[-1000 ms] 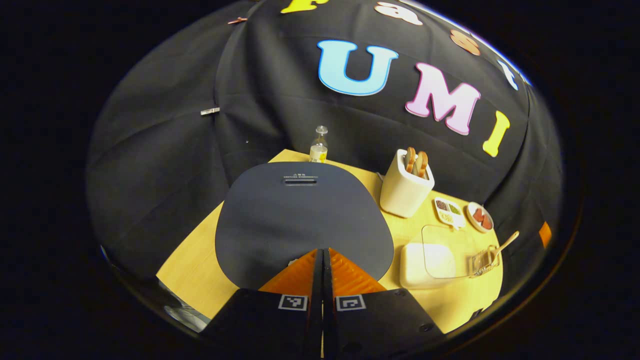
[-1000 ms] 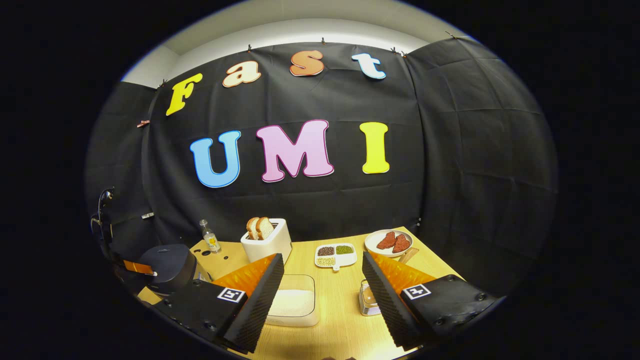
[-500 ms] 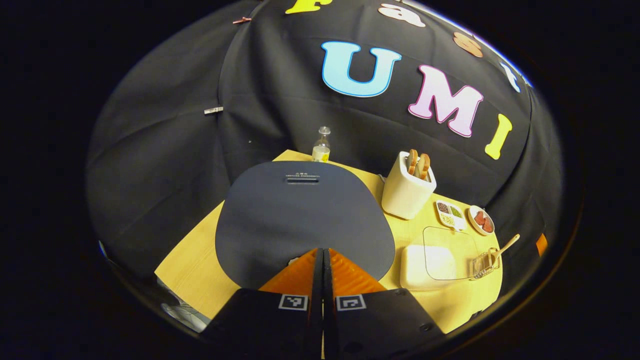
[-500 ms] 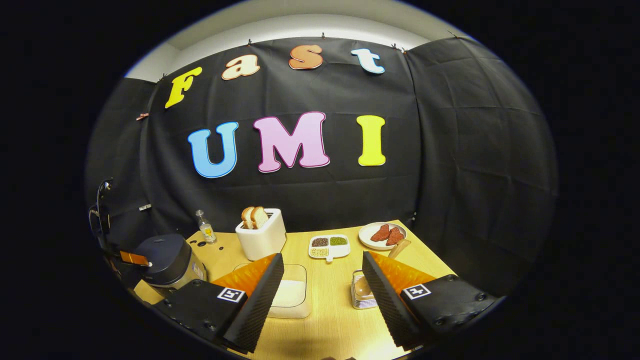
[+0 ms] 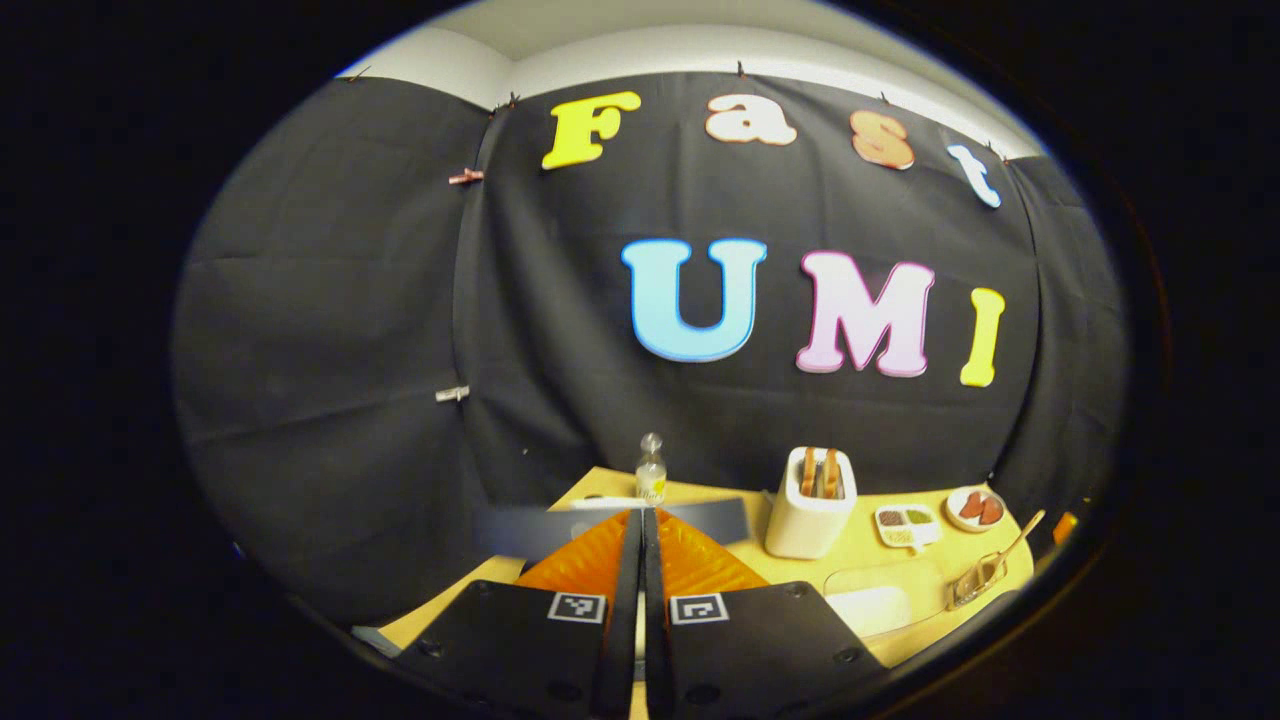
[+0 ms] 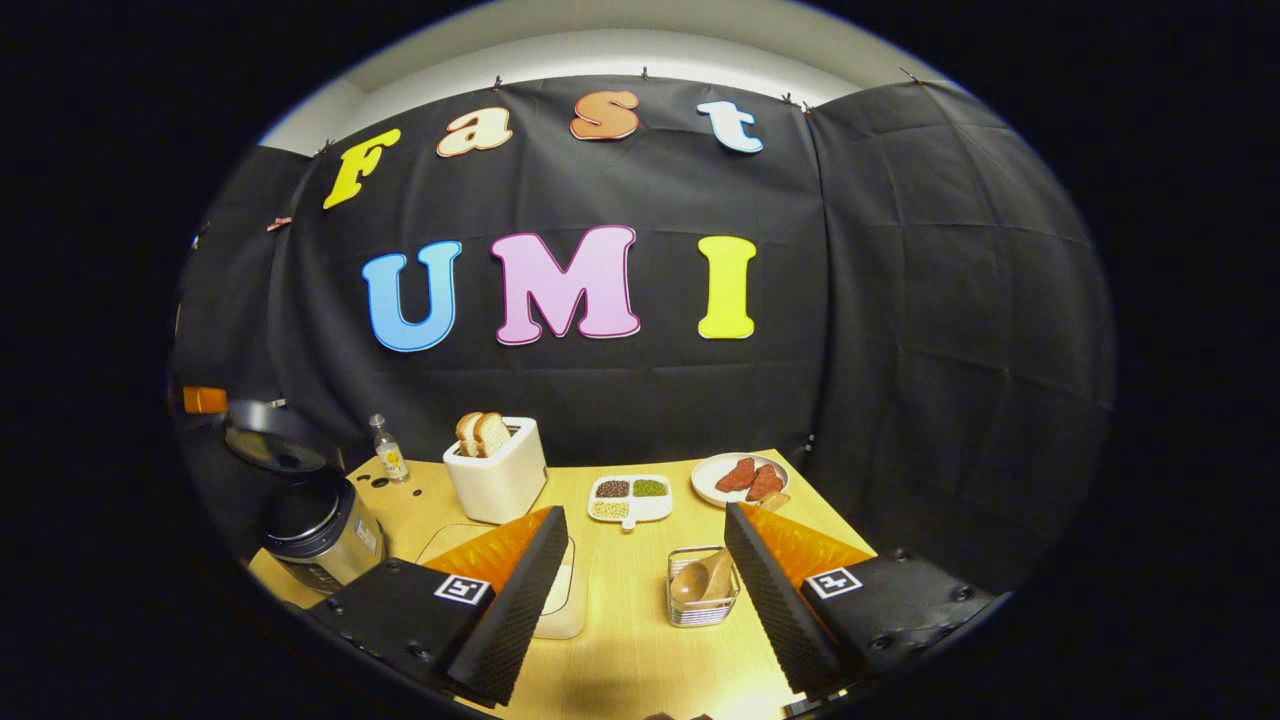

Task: Close the left gripper, press the button to open the rice cooker; take a wooden spoon from the chopstick holder with the right hand, scoop a spoonful of rice and pour it into the rice cooker, then put the wooden spoon back into the chopstick holder.

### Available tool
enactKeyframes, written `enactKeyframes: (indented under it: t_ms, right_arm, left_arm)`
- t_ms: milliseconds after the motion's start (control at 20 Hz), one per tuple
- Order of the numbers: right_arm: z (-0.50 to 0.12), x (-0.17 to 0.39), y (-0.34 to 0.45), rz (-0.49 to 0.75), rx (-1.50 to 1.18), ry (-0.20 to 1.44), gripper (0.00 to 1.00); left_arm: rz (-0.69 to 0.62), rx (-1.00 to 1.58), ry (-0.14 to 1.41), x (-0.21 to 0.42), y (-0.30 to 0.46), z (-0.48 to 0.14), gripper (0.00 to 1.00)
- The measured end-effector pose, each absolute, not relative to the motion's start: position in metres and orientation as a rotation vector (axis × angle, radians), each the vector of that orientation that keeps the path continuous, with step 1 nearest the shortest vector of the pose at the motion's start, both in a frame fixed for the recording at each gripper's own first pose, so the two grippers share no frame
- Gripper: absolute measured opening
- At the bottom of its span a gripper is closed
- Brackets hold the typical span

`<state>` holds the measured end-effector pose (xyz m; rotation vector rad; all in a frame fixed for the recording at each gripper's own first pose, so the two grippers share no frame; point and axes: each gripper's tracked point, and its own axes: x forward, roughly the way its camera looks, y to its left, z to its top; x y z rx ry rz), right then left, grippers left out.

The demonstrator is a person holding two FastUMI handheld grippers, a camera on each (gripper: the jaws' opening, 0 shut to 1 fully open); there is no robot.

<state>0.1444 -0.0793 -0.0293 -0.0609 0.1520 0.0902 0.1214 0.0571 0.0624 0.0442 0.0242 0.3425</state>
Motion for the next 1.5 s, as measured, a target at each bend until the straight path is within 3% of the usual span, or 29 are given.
enactKeyframes:
  t_ms: [50, 100, 300, 350, 750, 1500]
  right_arm:
    - [-0.027, 0.147, -0.084, 0.081, -0.066, 0.144, 0.98]
    - [-0.024, 0.149, -0.088, 0.072, -0.066, 0.135, 0.98]
    - [-0.026, 0.157, -0.103, 0.055, -0.06, 0.136, 0.98]
    - [-0.028, 0.159, -0.107, 0.053, -0.061, 0.143, 0.98]
    - [-0.051, 0.183, -0.138, 0.02, -0.026, 0.211, 0.98]
    - [-0.166, 0.274, -0.182, 0.0, 0.102, 0.499, 0.99]
  left_arm:
    - [0.321, 0.045, 0.011, 0.12, 0.047, 0.064, 0.12]
    - [0.3, 0.048, 0.005, 0.118, 0.036, 0.064, 0.21]
    - [0.206, 0.02, -0.024, 0.114, -0.009, 0.06, 0.93]
    - [0.194, 0.01, -0.02, 0.11, -0.017, 0.055, 0.98]
    - [0.189, -0.09, 0.049, 0.112, -0.039, 0.02, 0.96]
    - [0.283, -0.053, 0.199, 0.1, -0.063, -0.038, 0.96]
